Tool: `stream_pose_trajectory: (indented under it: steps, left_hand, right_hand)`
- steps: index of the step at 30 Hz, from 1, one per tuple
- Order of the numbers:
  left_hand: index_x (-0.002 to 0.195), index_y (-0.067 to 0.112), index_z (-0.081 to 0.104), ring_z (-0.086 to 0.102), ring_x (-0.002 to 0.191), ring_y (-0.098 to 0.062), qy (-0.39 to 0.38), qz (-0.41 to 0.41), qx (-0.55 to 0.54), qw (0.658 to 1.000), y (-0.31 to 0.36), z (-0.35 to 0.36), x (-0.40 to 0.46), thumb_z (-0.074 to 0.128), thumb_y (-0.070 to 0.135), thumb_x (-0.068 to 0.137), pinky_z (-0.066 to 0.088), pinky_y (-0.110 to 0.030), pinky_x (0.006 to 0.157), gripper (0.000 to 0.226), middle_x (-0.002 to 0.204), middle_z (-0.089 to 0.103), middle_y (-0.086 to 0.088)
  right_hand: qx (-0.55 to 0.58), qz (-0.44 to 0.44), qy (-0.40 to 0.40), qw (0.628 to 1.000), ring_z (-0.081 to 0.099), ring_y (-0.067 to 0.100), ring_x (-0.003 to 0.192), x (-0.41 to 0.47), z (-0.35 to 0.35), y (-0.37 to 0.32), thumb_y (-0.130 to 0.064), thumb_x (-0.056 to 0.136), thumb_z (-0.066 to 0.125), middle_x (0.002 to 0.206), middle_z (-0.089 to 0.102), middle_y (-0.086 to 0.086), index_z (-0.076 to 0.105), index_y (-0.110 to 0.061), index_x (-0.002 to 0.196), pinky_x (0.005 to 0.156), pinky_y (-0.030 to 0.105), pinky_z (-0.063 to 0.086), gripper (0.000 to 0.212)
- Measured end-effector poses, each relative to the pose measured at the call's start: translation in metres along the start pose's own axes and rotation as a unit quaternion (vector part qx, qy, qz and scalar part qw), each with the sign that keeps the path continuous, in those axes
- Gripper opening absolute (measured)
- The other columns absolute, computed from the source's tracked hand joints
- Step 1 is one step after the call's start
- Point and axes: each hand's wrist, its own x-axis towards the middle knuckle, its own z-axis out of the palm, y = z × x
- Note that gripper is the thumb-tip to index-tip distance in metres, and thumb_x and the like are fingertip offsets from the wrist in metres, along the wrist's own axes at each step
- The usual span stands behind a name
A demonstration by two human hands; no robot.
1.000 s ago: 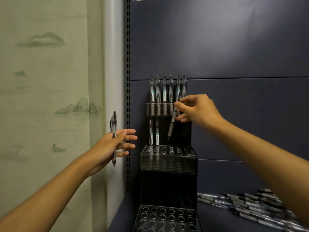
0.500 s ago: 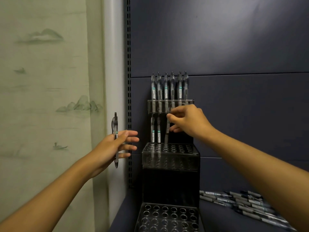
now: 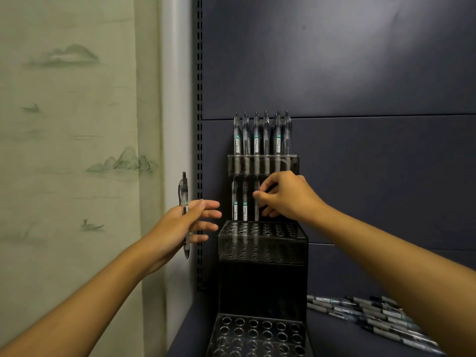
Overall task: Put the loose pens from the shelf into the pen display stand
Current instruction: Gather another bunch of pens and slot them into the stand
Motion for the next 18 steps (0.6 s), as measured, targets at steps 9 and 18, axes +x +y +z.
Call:
stream_pose_trajectory:
  steps: [9,18]
  left_hand:
    - [0.111,0.02,0.069,0.068,0.081,-0.011,0.0,0.023,0.011,1.0,0.007,0.006,-0.002,0.042,0.032,0.102,0.054,-0.027,0.072,0.031,0.1,0.074,0.001]
    - [0.108,0.025,0.065,0.068,0.075,-0.006,0.019,0.116,0.035,0.992,0.045,0.043,0.001,0.041,0.021,0.104,0.054,-0.021,0.067,0.025,0.082,0.073,0.009]
  right_hand:
    - [-0.032,-0.043,0.03,0.998,0.069,0.007,0.053,-0.013,-0.01,-0.014,-0.037,0.09,0.07,0.068,0.073,-0.002,0.066,-0.015,0.085,0.051,0.01,0.047,0.023]
    - [0.0,-0.16,0.052,0.986,0.061,-0.002,0.06,-0.018,0.002,-0.078,-0.046,0.087,0.07,0.08,0.071,-0.008,0.073,-0.022,0.102,0.071,0.018,0.056,0.029]
